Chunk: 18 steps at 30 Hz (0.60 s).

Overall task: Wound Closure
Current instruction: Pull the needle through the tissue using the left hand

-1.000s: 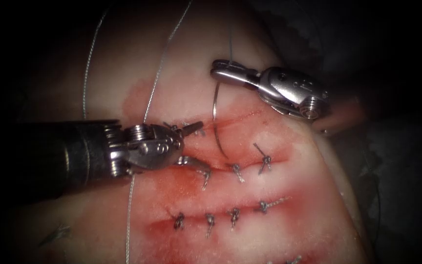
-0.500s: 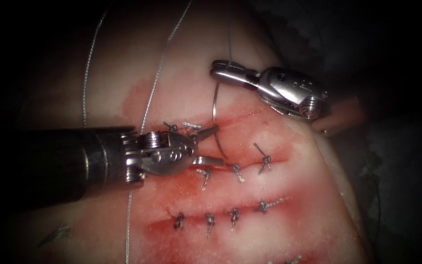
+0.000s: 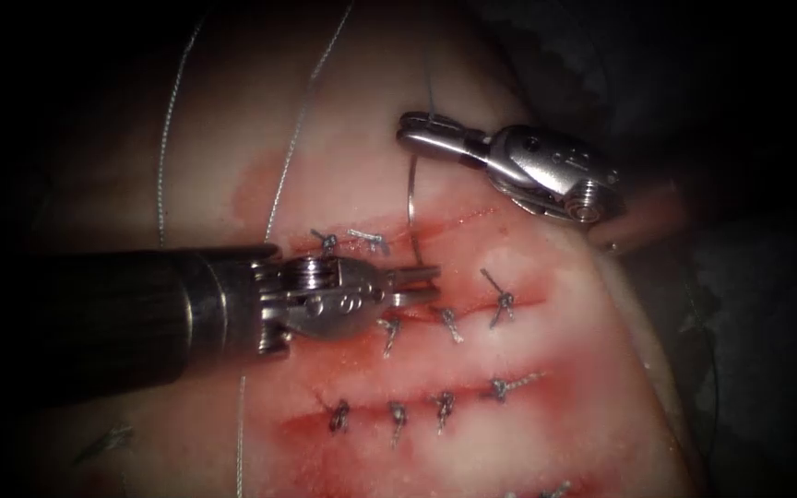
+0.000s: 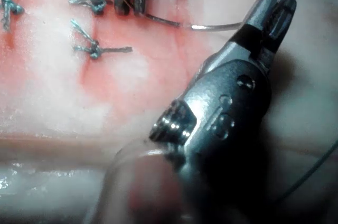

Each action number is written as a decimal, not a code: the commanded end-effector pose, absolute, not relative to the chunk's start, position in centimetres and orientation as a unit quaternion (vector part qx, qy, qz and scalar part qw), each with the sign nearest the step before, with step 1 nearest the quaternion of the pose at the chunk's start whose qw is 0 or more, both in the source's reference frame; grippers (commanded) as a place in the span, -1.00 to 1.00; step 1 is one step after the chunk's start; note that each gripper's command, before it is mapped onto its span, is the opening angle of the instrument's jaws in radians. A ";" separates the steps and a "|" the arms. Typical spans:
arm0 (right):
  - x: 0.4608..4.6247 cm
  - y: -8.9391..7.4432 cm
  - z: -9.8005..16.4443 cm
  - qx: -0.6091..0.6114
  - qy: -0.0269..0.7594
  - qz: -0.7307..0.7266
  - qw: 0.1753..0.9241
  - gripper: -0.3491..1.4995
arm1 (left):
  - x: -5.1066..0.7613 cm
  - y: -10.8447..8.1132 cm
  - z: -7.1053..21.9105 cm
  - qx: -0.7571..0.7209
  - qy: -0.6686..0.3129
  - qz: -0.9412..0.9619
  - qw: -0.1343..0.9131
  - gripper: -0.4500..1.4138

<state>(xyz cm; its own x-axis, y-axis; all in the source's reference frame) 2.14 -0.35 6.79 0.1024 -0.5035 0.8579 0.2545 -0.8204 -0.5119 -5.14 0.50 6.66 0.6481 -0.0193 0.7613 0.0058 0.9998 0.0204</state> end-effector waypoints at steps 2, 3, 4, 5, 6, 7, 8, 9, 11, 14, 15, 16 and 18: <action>2.22 -0.4 6.8 -0.687 0.091 -0.662 0.285 -1.00 | -5.20 0.6 6.7 0.011 -0.424 0.003 0.906 -1.00; 2.22 -0.4 6.8 -0.687 0.091 -0.662 0.285 -1.00 | -5.18 0.5 6.7 0.024 -0.427 -0.001 0.904 -1.00; 2.22 -0.4 6.8 -0.687 0.091 -0.662 0.285 -1.00 | -5.18 0.5 6.7 0.024 -0.427 -0.001 0.904 -1.00; 2.22 -0.4 6.8 -0.689 0.086 -0.662 0.282 -0.76 | -5.19 0.5 6.7 0.040 -0.425 -0.028 0.904 -1.00; 2.22 -0.4 6.8 -0.693 0.071 -0.664 0.273 -0.22 | -5.19 0.5 6.7 0.048 -0.426 -0.038 0.902 -1.00; 2.22 -0.4 6.8 -0.697 0.045 -0.667 0.258 0.20 | -5.19 0.5 6.7 0.060 -0.428 -0.051 0.901 -1.00; 2.22 -0.4 6.8 -0.697 0.045 -0.667 0.258 0.20 | -5.19 0.5 6.7 0.060 -0.428 -0.051 0.901 -1.00; 2.22 -0.4 6.8 -0.701 0.029 -0.668 0.250 0.45 | -5.19 0.5 6.7 0.068 -0.429 -0.060 0.899 -1.00; 2.23 -0.4 6.8 -0.700 -0.062 -0.686 0.185 0.83 | -5.21 0.5 6.6 0.083 -0.450 -0.089 0.885 -1.00; 2.21 -0.4 6.7 -0.691 -0.105 -0.698 0.160 0.92 | -5.26 0.6 6.5 0.126 -0.491 -0.149 0.849 -1.00; 2.19 -0.4 6.7 -0.690 -0.108 -0.697 0.160 0.92 | -5.27 0.6 6.4 0.141 -0.501 -0.170 0.837 -1.00; 2.19 -0.4 6.7 -0.690 -0.108 -0.697 0.160 0.92 | -5.27 0.6 6.4 0.141 -0.501 -0.170 0.837 -1.00; 2.12 -0.3 6.6 -0.688 -0.112 -0.700 0.155 0.92 | -5.30 0.6 6.2 0.219 -0.519 -0.283 0.776 -1.00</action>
<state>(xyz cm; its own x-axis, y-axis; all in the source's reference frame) 2.05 -0.34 6.51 -0.0080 -0.0597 0.9982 0.3722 -0.9267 -0.0524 -5.24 0.64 6.06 0.2260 -0.7610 0.6081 0.2355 0.6485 0.7239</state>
